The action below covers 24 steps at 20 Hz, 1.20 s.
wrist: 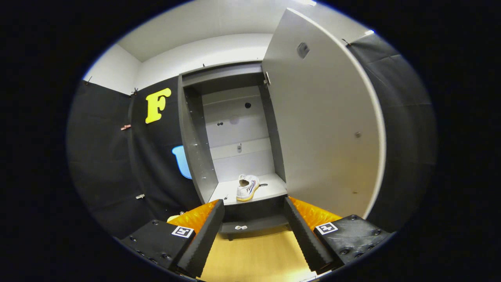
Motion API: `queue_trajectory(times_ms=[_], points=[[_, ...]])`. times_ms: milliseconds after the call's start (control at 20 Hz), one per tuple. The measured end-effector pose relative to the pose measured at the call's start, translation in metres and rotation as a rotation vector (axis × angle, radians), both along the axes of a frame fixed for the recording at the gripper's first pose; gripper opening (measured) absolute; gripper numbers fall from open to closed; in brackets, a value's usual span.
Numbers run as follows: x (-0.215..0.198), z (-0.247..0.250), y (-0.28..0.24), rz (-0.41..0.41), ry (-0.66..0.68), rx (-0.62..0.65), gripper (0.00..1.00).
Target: Open the shoe cabinet door, grab the shoes and put them into the shoe cabinet, then close the shoe cabinet door.
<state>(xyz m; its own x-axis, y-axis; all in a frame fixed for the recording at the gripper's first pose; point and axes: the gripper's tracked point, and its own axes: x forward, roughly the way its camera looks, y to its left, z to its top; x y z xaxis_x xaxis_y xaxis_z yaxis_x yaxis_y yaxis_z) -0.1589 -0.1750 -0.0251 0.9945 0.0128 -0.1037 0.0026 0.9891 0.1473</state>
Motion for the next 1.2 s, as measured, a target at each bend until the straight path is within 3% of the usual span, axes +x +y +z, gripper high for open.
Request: queue_trajectory(times_ms=[250, 450, 750, 1000, 1200], points=[[-0.060, 0.037, -0.081, -0.025, -0.069, -0.008, 0.97], [-0.068, 0.045, -0.151, -0.100, -0.078, -0.029, 0.97], [-0.021, 0.041, -0.211, -0.116, -0.074, -0.055, 0.97], [0.013, 0.021, -0.211, -0.043, -0.029, -0.042, 0.97], [0.022, 0.029, -0.204, -0.051, -0.041, -0.031, 0.97]])
